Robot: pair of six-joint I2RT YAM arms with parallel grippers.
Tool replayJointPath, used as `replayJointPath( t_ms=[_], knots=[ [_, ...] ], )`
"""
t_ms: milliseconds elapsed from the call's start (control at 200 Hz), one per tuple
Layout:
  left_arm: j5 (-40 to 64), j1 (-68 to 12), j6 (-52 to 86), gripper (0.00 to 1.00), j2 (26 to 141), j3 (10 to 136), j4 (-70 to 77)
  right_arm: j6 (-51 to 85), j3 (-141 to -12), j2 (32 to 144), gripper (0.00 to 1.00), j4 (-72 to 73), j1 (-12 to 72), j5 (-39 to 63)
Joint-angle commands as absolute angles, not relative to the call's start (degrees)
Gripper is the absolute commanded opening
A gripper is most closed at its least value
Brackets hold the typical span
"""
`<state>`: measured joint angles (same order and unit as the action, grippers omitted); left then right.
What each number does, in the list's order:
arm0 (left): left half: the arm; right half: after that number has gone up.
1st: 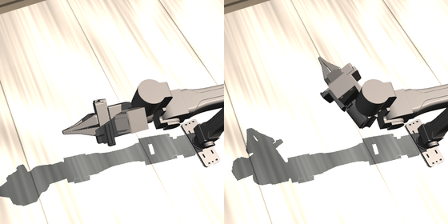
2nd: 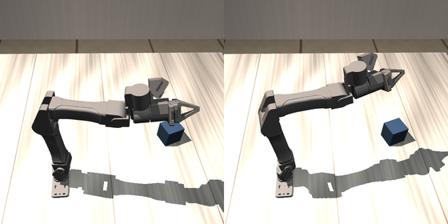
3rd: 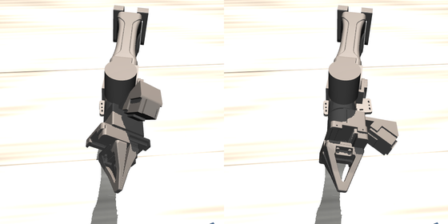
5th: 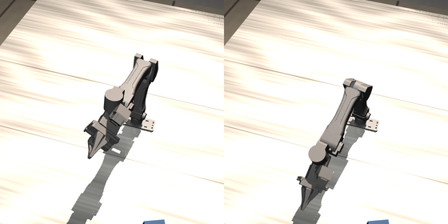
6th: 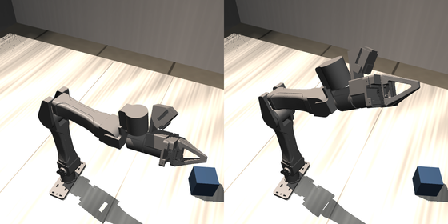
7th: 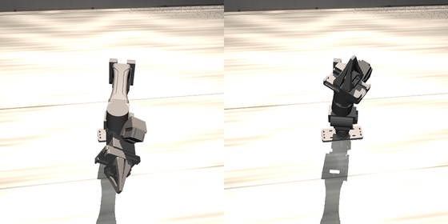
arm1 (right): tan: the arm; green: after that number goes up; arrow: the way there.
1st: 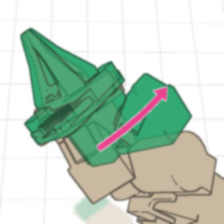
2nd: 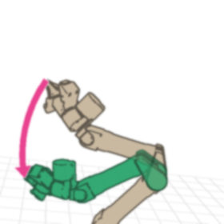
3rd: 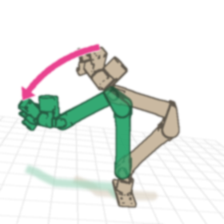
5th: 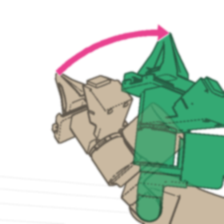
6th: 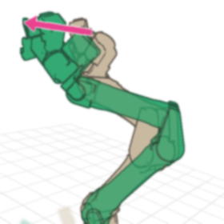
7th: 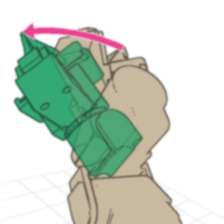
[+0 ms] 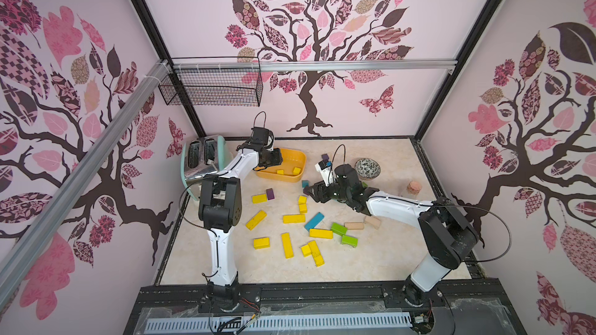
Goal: Pick out the yellow building blocks
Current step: Place the building block in the storage box, then pick up the building block from the center of the board.
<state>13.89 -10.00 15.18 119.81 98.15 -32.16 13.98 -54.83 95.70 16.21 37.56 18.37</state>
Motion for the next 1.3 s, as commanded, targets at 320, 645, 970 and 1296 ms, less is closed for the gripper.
replayJointPath(
  t_ms=[320,645,970,1296],
  knots=[
    [13.2,-10.5,15.2,0.4,112.1,91.9,-28.7,13.2,-49.6,89.8,0.61,19.1,39.2,20.5],
    [8.3,-15.0,13.3,0.4,108.7,89.1,-27.0,11.8,-47.1,91.1,0.61,19.2,39.2,17.8],
    [6.1,-18.0,12.6,0.39,104.5,85.2,-24.9,11.5,-46.0,92.1,0.6,21.8,39.6,18.7],
    [3.1,-23.6,11.8,0.39,91.5,80.8,-27.4,9.5,-46.9,89.6,0.59,19.8,41.7,18.4]
  ],
)
